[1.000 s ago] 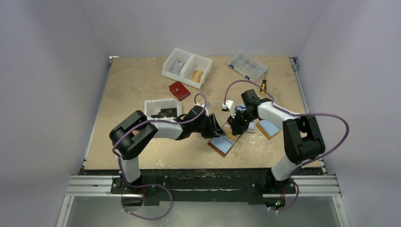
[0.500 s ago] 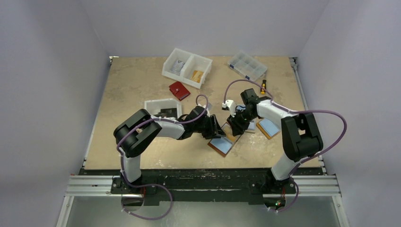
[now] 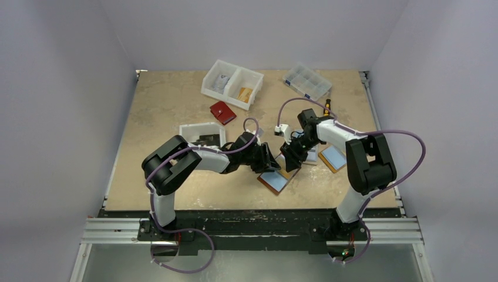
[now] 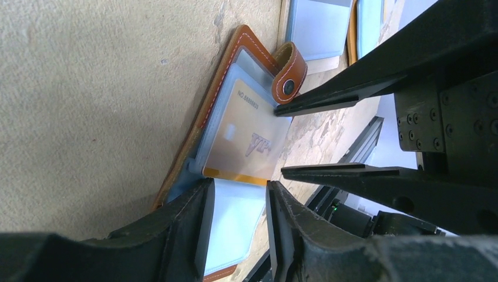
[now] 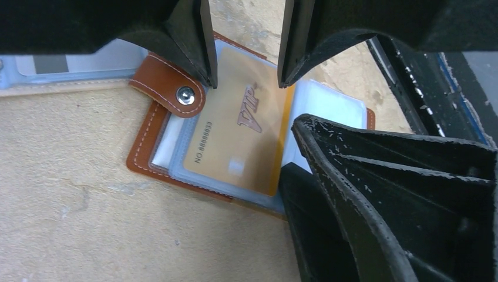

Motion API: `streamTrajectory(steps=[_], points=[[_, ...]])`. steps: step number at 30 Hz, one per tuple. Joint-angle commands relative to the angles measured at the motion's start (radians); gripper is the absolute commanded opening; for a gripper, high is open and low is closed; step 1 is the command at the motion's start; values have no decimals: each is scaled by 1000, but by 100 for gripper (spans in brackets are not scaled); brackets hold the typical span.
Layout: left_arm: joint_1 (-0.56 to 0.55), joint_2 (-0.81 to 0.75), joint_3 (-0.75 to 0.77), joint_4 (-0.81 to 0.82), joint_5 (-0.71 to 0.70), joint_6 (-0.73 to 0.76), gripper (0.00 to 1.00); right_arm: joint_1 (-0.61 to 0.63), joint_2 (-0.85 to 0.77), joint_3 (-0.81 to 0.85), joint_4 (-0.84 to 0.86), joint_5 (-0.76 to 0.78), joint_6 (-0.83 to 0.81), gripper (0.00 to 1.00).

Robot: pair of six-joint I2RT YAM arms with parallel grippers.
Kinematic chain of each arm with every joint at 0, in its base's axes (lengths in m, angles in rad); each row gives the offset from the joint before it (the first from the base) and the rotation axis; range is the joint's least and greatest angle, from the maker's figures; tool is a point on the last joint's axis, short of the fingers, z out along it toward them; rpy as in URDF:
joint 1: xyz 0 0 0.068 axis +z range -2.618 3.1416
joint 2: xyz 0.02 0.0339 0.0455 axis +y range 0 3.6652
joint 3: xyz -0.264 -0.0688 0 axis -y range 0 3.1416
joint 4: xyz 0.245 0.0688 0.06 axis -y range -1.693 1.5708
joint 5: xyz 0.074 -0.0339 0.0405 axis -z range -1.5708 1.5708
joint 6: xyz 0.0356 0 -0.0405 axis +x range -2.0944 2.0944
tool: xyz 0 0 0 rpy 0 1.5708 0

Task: Take the credit cards out of the card holder
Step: Remove the credit card from the card holder.

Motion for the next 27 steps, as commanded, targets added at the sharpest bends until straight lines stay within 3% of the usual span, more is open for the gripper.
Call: streamTrajectory(steps=[1, 16, 22, 27], points=[[-4, 8, -17, 40, 0, -26, 42, 3, 26, 37, -46, -80, 0, 49], [-3, -6, -72, 164, -37, -210, 48, 3, 70, 49, -17, 13, 85, 35], [-4, -18, -71, 152, -95, -258, 45, 3, 95, 83, -70, -51, 53, 23], [-2, -12, -25, 77, -133, -213, 42, 3, 113, 111, -113, -113, 26, 19]])
